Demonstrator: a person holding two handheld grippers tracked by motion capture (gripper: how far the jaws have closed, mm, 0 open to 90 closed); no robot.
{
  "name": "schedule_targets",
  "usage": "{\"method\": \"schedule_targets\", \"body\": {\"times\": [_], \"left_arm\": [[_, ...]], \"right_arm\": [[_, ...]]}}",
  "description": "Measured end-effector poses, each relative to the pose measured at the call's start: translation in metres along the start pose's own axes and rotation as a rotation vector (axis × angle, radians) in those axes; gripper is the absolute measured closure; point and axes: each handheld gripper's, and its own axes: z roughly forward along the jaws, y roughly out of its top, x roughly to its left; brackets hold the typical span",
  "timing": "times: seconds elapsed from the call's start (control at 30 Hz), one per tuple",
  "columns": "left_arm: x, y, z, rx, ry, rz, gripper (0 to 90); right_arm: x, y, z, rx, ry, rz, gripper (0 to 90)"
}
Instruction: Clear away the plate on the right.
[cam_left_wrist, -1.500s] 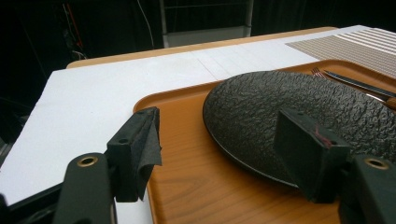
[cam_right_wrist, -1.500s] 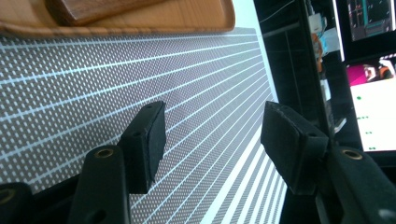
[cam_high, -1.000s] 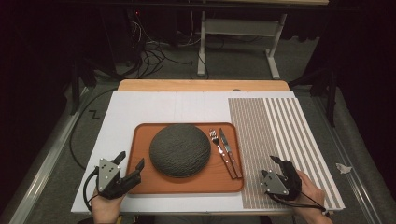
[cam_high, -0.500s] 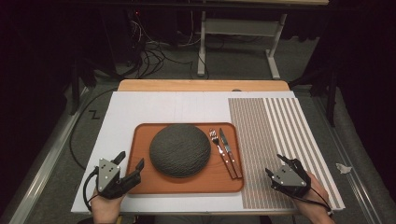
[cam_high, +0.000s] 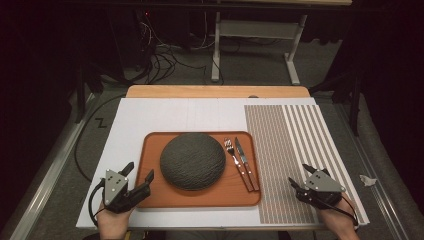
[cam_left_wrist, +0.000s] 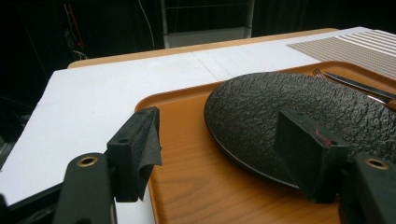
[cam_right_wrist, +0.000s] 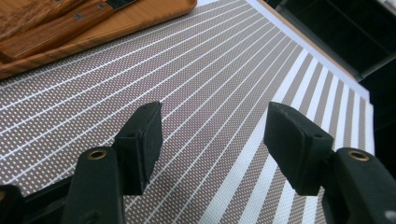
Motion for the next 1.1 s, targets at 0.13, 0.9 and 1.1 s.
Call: {"method": "schedule_targets", "body": {"times": [0.13, 0.9, 1.1], "left_arm": [[0.000, 0.000, 0.000, 0.000, 0.001, 0.000, 31.8], [0.002, 0.000, -0.001, -0.002, 0.007, 0.000, 31.8], [0.003, 0.000, -0.001, -0.003, 0.010, -0.003, 31.8]], "right_arm": [[-0.003, -0.002, 0.001, 0.000, 0.011, 0.027, 39.2], [-0.029, -0.019, 0.001, -0.067, 0.097, 0.299, 37.3], [-0.034, -0.023, 0.000, -0.082, 0.111, 0.359, 36.5]]}}
